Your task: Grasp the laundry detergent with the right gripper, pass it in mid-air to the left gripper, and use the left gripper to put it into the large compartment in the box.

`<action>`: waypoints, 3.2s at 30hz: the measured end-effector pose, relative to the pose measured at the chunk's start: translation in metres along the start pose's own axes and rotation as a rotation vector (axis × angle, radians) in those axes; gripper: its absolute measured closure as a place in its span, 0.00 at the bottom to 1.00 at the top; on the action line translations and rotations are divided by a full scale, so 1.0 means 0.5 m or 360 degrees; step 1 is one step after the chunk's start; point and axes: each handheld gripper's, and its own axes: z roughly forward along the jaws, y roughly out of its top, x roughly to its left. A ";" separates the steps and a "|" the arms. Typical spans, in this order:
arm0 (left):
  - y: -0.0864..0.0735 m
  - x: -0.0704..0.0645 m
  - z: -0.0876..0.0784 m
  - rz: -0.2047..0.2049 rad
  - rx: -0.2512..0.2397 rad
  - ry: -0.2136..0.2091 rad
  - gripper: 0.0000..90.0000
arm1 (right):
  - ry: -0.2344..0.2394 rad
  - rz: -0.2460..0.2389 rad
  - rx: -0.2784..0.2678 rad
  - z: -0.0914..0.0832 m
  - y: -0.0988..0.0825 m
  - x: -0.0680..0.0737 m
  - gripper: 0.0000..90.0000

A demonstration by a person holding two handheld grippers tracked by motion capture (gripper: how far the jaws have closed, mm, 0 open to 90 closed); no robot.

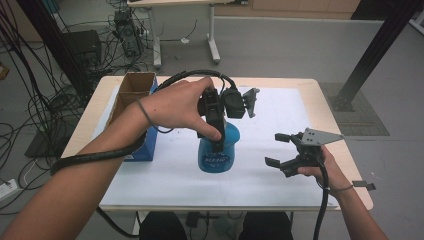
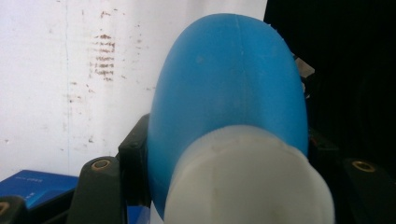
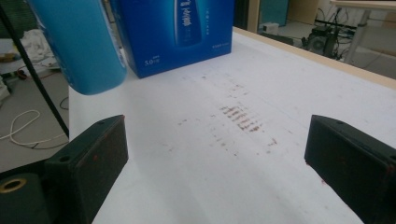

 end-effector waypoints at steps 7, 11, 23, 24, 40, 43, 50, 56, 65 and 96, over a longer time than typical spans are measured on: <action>-0.002 0.001 -0.001 -0.0016 0.0001 0.0004 0.42 | -0.0067 0.0041 0.0034 -0.017 -0.016 -0.009 0.07; -0.006 0.001 -0.003 -0.0017 -0.0007 0.0004 0.42 | -0.0103 0.0058 0.0056 -0.026 -0.024 -0.013 0.07; -0.009 0.005 0.002 -0.0059 -0.0024 0.0006 0.42 | -0.0151 0.0100 0.0078 -0.033 -0.042 -0.020 0.07; -0.011 0.005 0.002 -0.0059 -0.0034 0.0009 0.42 | -0.0157 0.0100 0.0081 -0.033 -0.043 -0.020 0.07; -0.019 0.023 0.002 -0.0381 -0.0077 0.0099 0.42 | -0.0154 0.0105 0.0075 -0.028 -0.044 -0.022 0.07; -0.023 0.029 -0.004 -0.0454 -0.0094 0.0118 0.42 | -0.0155 0.0104 0.0076 -0.027 -0.044 -0.022 0.07; -0.032 0.043 -0.017 -0.0677 -0.0143 0.0134 0.42 | -0.0167 0.0108 0.0070 -0.029 -0.045 -0.023 0.07; -0.028 0.056 -0.027 -0.0882 -0.0146 0.0154 0.42 | -0.0170 0.0110 0.0066 -0.030 -0.046 -0.023 0.07; -0.021 0.072 -0.045 -0.0994 -0.0148 0.0169 0.42 | -0.0177 0.0113 0.0070 -0.029 -0.047 -0.024 0.07; -0.106 0.188 -0.172 -0.1459 -0.0223 0.0237 0.42 | -0.0180 0.0069 0.0085 -0.020 -0.028 -0.018 0.07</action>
